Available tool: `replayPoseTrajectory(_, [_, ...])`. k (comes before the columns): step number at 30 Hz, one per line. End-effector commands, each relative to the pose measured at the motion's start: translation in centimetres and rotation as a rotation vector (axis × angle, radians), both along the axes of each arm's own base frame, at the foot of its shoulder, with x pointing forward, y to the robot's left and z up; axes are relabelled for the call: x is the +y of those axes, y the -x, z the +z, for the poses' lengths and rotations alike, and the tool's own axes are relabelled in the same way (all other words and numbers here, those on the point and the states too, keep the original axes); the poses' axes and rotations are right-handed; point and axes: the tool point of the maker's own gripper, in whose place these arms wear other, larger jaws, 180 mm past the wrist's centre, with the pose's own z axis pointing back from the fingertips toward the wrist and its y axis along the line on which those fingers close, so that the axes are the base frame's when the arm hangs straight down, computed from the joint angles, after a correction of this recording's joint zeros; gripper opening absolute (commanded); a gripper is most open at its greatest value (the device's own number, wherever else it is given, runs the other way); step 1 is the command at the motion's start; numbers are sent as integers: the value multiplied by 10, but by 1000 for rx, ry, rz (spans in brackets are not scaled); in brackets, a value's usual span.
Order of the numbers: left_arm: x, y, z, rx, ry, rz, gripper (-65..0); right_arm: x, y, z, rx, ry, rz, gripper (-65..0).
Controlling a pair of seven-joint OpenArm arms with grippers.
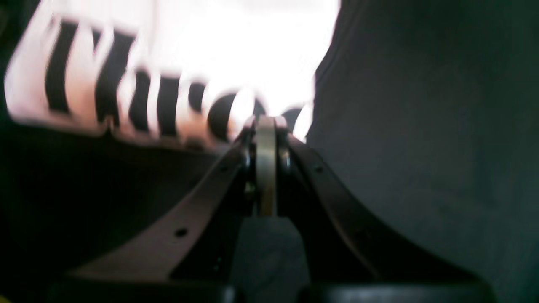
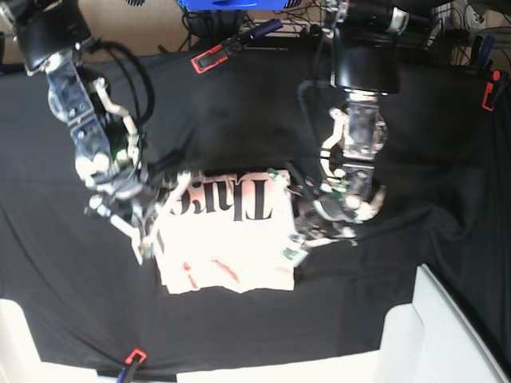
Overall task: Fold the T-shirt properly
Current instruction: 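Press the 'Three' printed edge flat with the right gripper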
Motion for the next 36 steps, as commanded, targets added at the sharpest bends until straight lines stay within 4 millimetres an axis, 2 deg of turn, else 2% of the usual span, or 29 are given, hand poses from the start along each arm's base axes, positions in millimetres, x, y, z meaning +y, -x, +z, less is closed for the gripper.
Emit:
replayPoseTrajectory(1, [30,-14,14,-58,-15,98,-650,5,-9,13,-51,-4,13,-650])
replayPoseTrajectory(4, [104,-6,9,-61,-95,262,-650,9,-16,17,-65,2,32,-650])
replayPoseTrajectory(6, [143,4,9,-51,-158,301,-650,7,-24,14,-58,22,51,-650])
replayPoseTrajectory(9, [193,21,13,-44,-240,351,-650,8,-31,5,-47,28,54,-650])
replayPoseTrajectory(13, [236,43,27,-59,-308,411,-650,4,-35,-5,-61,33,48,-650])
replayPoseTrajectory(17, [259,58,42,-90,-330,474,-650,-3,-34,-22,-43,45,37,-650])
replayPoseTrajectory(20, [268,64,51,-111,-340,500,-650,-1,-29,-35,-21,42,31,-650])
replayPoseTrajectory(28, [267,64,51,-110,-340,499,-650,-9,-2,-76,32,50,22,-650])
replayPoseTrajectory(30, [265,64,50,-110,-338,496,-650,-11,1,-82,37,54,20,-650])
replayPoseTrajectory(33, [264,63,50,-110,-335,496,-650,-6,-4,-70,11,44,29,-650])
replayPoseTrajectory(36, [264,63,49,-108,-334,496,-650,7,-11,-38,-26,17,46,-650])
